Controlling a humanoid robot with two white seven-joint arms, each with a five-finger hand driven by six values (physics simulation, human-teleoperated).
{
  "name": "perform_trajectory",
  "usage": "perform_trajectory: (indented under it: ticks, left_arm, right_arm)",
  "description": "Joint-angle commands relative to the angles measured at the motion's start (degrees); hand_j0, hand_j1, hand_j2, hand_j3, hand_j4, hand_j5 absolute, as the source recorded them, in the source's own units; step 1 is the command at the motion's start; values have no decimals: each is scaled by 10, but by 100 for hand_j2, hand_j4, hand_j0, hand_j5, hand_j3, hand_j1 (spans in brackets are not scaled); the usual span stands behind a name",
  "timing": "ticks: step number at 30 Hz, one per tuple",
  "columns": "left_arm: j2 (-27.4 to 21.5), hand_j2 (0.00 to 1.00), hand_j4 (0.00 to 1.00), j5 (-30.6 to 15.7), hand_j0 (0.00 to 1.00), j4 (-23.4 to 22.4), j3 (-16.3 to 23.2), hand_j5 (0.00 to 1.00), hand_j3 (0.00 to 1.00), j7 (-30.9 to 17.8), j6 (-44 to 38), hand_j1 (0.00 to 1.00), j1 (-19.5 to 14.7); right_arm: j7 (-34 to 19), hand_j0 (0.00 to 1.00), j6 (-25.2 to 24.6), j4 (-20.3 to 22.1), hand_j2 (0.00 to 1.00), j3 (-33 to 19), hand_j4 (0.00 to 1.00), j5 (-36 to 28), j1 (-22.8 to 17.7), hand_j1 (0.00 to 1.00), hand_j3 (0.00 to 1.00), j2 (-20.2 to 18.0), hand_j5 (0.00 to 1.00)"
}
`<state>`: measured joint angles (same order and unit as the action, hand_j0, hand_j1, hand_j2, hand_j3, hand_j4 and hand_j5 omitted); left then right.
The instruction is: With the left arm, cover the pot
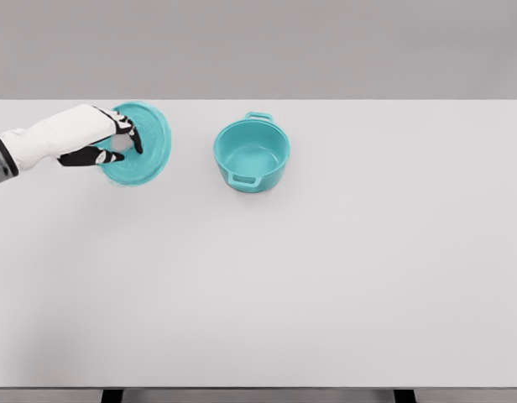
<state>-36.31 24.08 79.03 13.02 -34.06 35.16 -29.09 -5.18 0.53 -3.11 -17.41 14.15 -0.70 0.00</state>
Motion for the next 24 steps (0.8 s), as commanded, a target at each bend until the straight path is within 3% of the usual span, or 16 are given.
perform_trajectory:
  ticks: [1, 24]
  left_arm:
    - [16, 46, 46, -2, 46, -1, 0, 46, 46, 0, -2, 46, -1]
    - [89, 46, 46, 16, 46, -11, 30, 46, 46, -1, -2, 46, -41]
  right_arm:
    - [0, 100, 0, -1, 100, 0, 100, 0, 0, 100, 100, 0, 100]
    - [0, 100, 0, 0, 100, 0, 100, 0, 0, 100, 100, 0, 100]
